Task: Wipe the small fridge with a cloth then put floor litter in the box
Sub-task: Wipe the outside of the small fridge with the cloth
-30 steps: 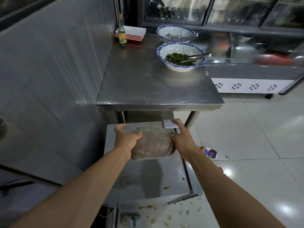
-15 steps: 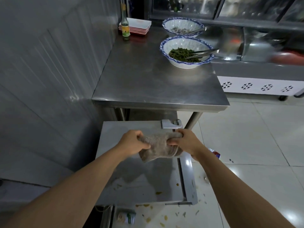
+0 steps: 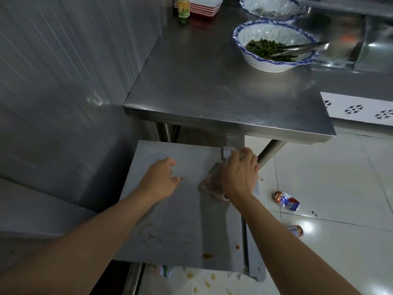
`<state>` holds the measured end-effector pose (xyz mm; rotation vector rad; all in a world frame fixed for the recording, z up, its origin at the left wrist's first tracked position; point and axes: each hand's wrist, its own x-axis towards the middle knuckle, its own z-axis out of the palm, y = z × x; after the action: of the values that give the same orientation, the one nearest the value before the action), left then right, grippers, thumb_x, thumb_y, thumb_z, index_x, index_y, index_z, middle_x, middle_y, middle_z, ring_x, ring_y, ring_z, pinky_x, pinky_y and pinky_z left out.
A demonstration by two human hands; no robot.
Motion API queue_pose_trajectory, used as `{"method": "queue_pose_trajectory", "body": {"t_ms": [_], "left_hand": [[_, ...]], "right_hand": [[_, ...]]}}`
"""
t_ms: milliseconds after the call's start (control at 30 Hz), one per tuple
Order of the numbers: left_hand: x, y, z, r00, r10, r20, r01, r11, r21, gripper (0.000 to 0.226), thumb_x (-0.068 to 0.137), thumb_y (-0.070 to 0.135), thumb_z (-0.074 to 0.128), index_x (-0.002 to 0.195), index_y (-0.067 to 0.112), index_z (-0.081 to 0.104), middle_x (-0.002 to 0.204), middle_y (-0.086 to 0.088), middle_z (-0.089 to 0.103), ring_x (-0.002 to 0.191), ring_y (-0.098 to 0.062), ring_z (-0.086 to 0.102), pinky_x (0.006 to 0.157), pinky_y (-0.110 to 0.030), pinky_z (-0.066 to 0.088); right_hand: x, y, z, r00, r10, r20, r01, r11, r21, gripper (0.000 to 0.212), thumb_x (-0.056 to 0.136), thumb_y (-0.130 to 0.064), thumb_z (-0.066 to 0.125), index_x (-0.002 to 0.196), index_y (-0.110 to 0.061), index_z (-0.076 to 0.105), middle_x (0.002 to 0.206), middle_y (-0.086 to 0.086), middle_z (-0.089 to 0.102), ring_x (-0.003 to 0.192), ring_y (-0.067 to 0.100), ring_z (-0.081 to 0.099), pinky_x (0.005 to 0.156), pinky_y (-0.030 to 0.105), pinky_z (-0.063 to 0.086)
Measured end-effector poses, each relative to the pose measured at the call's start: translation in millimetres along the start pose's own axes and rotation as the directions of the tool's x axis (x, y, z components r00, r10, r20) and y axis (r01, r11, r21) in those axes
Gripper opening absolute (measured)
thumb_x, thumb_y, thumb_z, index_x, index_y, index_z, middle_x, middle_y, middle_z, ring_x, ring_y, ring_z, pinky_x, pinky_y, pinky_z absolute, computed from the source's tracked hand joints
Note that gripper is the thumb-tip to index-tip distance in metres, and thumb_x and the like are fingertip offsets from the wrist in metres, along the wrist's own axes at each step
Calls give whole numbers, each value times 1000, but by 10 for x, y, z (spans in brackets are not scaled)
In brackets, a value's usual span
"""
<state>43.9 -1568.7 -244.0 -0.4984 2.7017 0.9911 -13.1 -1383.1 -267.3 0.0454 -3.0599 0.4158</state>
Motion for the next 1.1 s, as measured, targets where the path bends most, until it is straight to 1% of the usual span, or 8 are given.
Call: {"method": "queue_pose_trajectory", "body": {"t_ms": [167, 300, 500, 733, 833, 967, 1033, 1100], "left_hand": [[13, -346, -142, 991, -68, -116, 78, 993, 86, 54, 88, 14, 55, 139, 14, 34, 141, -9, 38, 127, -27, 37, 103, -42, 38], [-18, -676, -189, 983, -176, -54, 181, 979, 98, 59, 88, 15, 52, 141, 14, 26, 142, -10, 33, 128, -31, 34, 104, -45, 35], [-143, -910, -195, 991, -130, -34, 124, 982, -146, 54, 87, 4, 50, 137, 12, 30, 130, -11, 48, 113, -30, 50, 92, -40, 45], [-233, -1037, -224, 991, -134, -26, 125, 969, -214, 53, 86, 6, 53, 133, 14, 32, 125, -11, 51, 110, -29, 52, 85, -34, 45], [-215, -1036, -260, 987, -163, 15, 161, 954, -251, 50, 85, 1, 48, 130, 15, 33, 120, -11, 54, 104, -29, 53, 83, -35, 46], [-169, -1066, -269, 975, -220, 15, 212, 915, -343, 66, 86, -1, 50, 144, 13, 20, 136, -8, 46, 117, -27, 48, 90, -30, 40], [-141, -1081, -268, 967, -255, 3, 236, 891, -389, 71, 86, -3, 51, 146, 14, 16, 143, -5, 41, 126, -26, 43, 100, -33, 38], [-118, -1105, -262, 958, -286, -21, 250, 870, -424, 70, 85, -6, 48, 145, 14, 19, 145, -5, 40, 129, -25, 41, 103, -36, 38]], "right_hand": [[-162, -149, 276, 954, 178, 241, -203, 975, 85, 72, 91, -50, 44, 147, -18, 12, 156, 14, -2, 144, 35, 0, 115, 52, 8], [-235, -227, 466, 960, 242, 142, -261, 955, 139, 80, 92, -35, 41, 149, -12, -9, 158, 10, -12, 146, 26, -11, 118, 46, -4], [-570, -733, 662, 985, -63, 159, 43, 991, 124, 71, 94, -28, 38, 151, -10, -2, 159, 9, -6, 147, 22, -9, 120, 38, -8], [-580, -1483, 871, 862, -426, 276, 377, 901, 215, 72, 93, -24, 43, 151, -14, 1, 160, 3, -5, 147, 18, -9, 117, 35, -8], [-517, -1171, 775, 890, -382, 249, 356, 923, 144, 68, 93, -19, 42, 152, -19, 6, 160, 1, -4, 147, 18, -9, 119, 37, -2], [-457, -802, 603, 983, -69, 167, 53, 994, 99, 65, 89, -19, 44, 148, -17, 18, 159, 10, -1, 146, 29, -5, 120, 45, 1], [-500, -940, 652, 977, -110, 181, 103, 994, 44, 68, 92, -22, 42, 151, -15, 10, 159, 10, -4, 146, 28, -8, 119, 44, -8], [-610, -1237, 787, 926, -303, 225, 290, 953, 87, 69, 94, -22, 40, 151, -15, 2, 159, 7, -7, 146, 24, -12, 117, 38, -15]]}}
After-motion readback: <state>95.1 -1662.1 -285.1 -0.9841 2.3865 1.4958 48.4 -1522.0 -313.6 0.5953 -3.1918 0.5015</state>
